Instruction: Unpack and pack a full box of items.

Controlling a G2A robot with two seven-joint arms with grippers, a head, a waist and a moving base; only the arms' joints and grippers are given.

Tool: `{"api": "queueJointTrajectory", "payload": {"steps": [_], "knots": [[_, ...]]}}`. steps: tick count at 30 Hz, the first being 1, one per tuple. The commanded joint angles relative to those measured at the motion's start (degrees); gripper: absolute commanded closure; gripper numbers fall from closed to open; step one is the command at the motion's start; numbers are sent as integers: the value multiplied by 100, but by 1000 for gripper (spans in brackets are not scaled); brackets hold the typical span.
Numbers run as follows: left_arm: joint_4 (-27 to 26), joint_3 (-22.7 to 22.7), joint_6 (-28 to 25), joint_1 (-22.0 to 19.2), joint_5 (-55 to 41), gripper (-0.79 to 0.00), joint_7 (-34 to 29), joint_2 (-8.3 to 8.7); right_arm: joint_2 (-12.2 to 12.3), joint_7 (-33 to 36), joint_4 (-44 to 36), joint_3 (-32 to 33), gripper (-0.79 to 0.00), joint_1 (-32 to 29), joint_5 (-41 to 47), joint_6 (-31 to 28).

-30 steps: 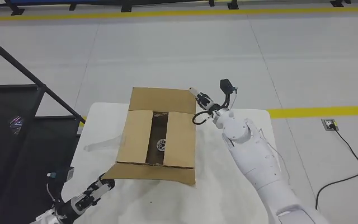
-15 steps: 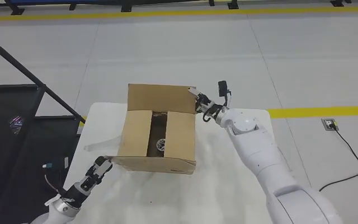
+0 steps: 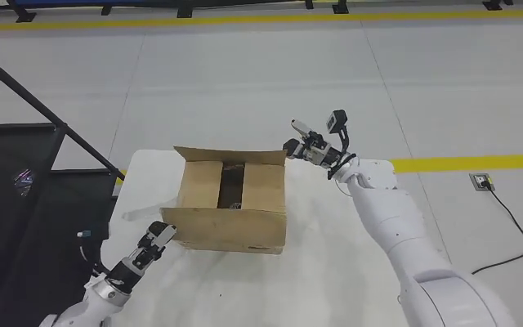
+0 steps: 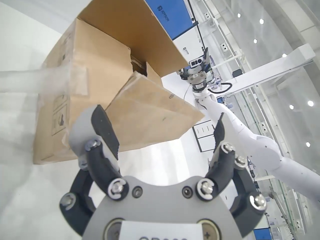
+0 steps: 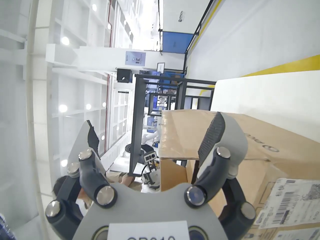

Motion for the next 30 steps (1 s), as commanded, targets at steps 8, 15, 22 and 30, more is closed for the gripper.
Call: {"api": "queueJointTrajectory", "payload": {"steps": [8, 15, 22, 30], "knots": [[256, 502, 351, -481, 404, -785, 227, -30, 150, 1361, -287, 59, -785, -60, 122, 196], [425, 715, 438, -698, 551, -785, 309, -44, 142, 853, -659, -390, -785, -163, -842, 599], [551, 818, 509, -838, 596, -785, 376, -51, 78, 573, -1154, -651, -785, -442, -1005, 1351], [677, 940, 576, -970, 620, -785, 532, -69, 115, 615, -1783, -767, -785, -841, -1090, 1799]]}}
